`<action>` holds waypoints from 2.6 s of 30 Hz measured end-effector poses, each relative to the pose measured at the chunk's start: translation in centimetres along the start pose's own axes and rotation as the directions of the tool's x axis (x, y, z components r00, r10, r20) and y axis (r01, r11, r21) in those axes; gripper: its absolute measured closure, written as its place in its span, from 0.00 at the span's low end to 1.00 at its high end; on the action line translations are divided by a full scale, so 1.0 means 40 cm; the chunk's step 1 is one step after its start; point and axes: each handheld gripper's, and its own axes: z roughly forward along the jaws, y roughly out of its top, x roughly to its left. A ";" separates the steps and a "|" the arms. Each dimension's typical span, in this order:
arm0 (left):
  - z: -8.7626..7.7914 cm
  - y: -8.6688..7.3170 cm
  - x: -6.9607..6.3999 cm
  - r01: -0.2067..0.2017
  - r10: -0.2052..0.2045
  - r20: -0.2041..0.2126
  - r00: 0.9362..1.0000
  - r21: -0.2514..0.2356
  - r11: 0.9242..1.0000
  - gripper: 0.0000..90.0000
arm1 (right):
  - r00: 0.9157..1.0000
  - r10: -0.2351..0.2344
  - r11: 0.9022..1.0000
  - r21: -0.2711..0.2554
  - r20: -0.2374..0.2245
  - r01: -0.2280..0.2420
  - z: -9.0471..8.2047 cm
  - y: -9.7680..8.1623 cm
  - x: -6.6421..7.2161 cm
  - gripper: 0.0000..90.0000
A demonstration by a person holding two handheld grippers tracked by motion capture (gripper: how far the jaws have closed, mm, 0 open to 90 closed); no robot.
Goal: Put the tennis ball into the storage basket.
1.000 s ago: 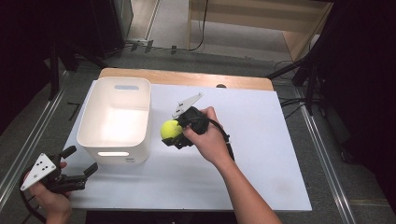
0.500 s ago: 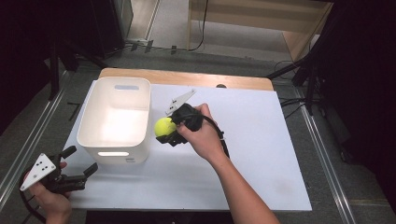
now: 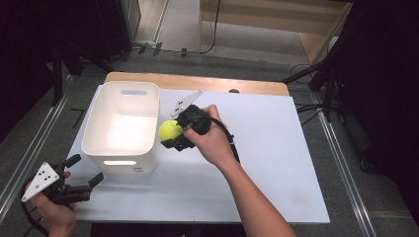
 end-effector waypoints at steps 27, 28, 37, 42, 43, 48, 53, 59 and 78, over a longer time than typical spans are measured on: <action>0.001 0.000 -0.001 -0.005 0.005 0.004 1.000 0.001 1.000 0.00 | 0.999 -0.032 0.999 -0.007 -0.012 0.032 0.023 0.080 0.006 0.26; 0.001 0.000 -0.001 -0.005 0.005 0.004 1.000 0.001 1.000 0.00 | 0.999 -0.032 0.999 -0.010 -0.013 0.032 0.025 0.083 0.006 0.26; 0.002 0.000 -0.001 -0.003 0.003 0.005 1.000 0.001 1.000 0.00 | 0.999 -0.046 0.999 -0.012 -0.022 0.046 0.040 0.106 0.012 0.26; 0.001 0.000 -0.001 -0.004 0.004 0.006 1.000 0.005 1.000 0.00 | 0.998 -0.049 0.999 -0.010 -0.029 0.049 0.052 0.118 0.019 0.26; 0.001 0.000 -0.001 -0.004 0.004 0.006 1.000 0.005 1.000 0.00 | 0.998 -0.056 0.998 -0.009 -0.028 0.056 0.055 0.121 0.019 0.26; 0.002 0.000 -0.001 -0.003 0.003 0.006 1.000 0.000 1.000 0.00 | 0.998 -0.054 0.999 -0.006 -0.035 0.054 0.064 0.130 0.025 0.26; 0.001 0.000 -0.001 -0.003 0.003 0.007 1.000 0.001 1.000 0.00 | 0.997 -0.064 0.998 0.003 -0.040 0.064 0.083 0.140 0.030 0.26; 0.001 0.000 -0.001 -0.003 0.003 0.007 1.000 0.001 1.000 0.00 | 0.996 -0.077 0.997 0.011 -0.049 0.077 0.106 0.145 0.033 0.26; 0.001 0.000 -0.001 -0.002 0.002 0.009 1.000 0.002 1.000 0.00 | 0.994 -0.099 0.987 0.125 -0.050 0.104 0.166 0.148 0.030 0.26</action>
